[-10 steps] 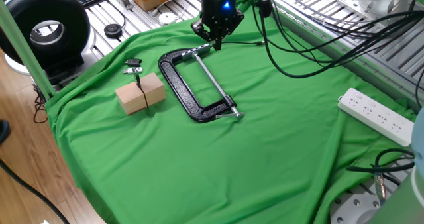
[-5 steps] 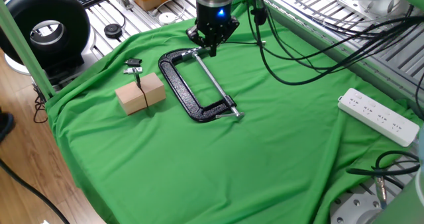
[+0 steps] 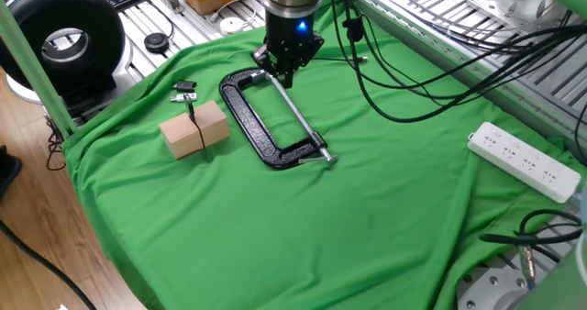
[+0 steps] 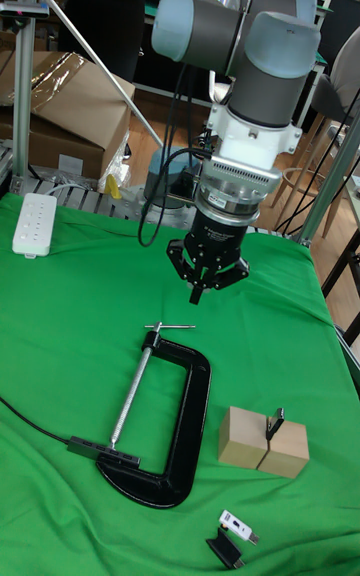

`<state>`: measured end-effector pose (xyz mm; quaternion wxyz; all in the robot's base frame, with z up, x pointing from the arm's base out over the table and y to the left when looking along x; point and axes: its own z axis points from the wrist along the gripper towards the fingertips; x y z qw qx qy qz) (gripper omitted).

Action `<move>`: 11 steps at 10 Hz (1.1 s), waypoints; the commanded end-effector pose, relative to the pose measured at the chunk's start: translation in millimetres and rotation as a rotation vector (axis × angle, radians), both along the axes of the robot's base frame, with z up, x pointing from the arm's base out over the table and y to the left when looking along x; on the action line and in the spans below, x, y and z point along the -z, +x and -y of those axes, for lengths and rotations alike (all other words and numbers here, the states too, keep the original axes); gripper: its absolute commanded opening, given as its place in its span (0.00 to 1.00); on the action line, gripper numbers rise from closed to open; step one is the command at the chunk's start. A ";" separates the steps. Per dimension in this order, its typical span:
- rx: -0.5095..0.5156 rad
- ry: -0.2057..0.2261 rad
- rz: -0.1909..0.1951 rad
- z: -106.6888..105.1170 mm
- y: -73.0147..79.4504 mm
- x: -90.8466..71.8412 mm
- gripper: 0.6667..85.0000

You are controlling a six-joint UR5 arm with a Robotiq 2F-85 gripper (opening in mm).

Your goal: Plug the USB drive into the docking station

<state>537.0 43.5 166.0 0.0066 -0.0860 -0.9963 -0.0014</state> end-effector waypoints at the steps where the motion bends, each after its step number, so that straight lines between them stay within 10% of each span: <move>1: -0.098 -0.025 -0.060 7.5 -16.0 -1.8 0.01; 4: -0.148 -0.087 0.084 21.4 22.6 -2.6 0.01; 8: -0.078 -0.010 0.016 -20.9 36.3 0.1 0.02; 11: -0.121 0.031 0.067 -51.4 78.9 12.6 0.13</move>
